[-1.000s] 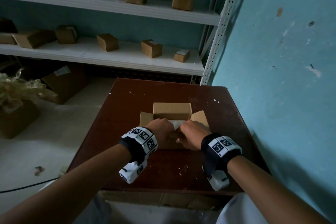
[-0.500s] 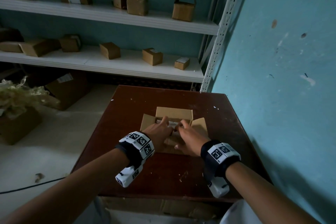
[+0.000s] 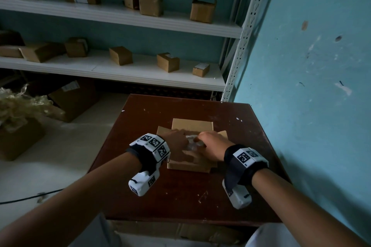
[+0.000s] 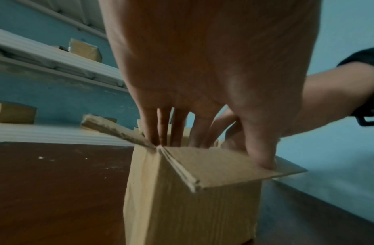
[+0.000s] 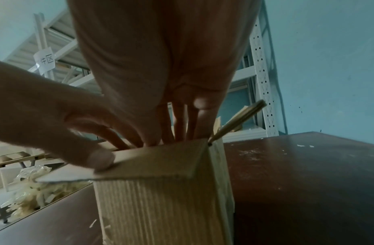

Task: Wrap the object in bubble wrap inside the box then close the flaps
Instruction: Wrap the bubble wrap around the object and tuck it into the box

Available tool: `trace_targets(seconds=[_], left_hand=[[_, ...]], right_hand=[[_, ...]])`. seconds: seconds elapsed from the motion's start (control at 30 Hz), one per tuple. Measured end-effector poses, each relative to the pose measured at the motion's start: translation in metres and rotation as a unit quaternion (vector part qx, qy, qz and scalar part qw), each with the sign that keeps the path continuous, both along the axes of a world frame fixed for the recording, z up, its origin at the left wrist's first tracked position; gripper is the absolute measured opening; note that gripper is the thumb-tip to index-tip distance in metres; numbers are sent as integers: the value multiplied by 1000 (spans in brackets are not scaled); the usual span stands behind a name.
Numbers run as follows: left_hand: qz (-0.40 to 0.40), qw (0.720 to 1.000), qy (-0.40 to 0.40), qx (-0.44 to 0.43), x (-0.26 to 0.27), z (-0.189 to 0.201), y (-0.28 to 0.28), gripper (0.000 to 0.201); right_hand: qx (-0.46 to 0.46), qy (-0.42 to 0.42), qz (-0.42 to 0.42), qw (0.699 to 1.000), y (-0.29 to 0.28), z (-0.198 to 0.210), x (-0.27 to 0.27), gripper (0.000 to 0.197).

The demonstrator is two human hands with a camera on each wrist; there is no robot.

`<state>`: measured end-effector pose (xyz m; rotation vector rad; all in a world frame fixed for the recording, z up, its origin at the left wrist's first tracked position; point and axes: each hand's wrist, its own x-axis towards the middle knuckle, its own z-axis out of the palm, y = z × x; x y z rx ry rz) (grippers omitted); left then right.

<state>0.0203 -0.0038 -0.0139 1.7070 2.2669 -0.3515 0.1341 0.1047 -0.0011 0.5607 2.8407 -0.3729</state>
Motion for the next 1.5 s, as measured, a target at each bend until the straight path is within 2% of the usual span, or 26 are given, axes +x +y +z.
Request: trace_targets(seconds=[0.17, 0.23, 0.4, 0.53, 0.67, 0.73, 0.87, 0.97, 1.1, 1.23, 1.5], left_hand=[[32, 998, -48, 1, -6, 8, 9, 56], [47, 996, -81, 13, -9, 10, 13, 62], [71, 994, -78, -3, -10, 7, 16, 62], [45, 995, -83, 19, -9, -2, 16, 78], [36, 996, -74, 17, -14, -8, 21, 85], [37, 997, -69, -2, -16, -4, 23, 81], [50, 997, -64, 1, -17, 7, 28, 49], [26, 999, -21, 6, -19, 13, 31, 32], [-3, 1000, 4, 19, -16, 13, 31, 34], [5, 999, -2, 52, -16, 7, 31, 21], [-4, 998, -16, 64, -17, -3, 32, 29]], right_hand=[[-15, -36, 0, 999, 4, 5, -6, 33], [-14, -52, 11, 998, 5, 6, -11, 32], [-13, -73, 22, 997, 9, 6, -16, 33], [-21, -69, 12, 997, 14, 2, -20, 32], [11, -47, 14, 999, 16, -2, -23, 37], [28, -39, 31, 998, 15, -3, -26, 36], [33, -27, 53, 998, 17, -9, -29, 35], [26, -31, 61, 997, 17, -6, -28, 33], [38, -32, 74, 996, 14, -3, -28, 24], [41, -31, 76, 996, 15, -5, -30, 20], [68, -31, 98, 992, 21, -13, -33, 20]])
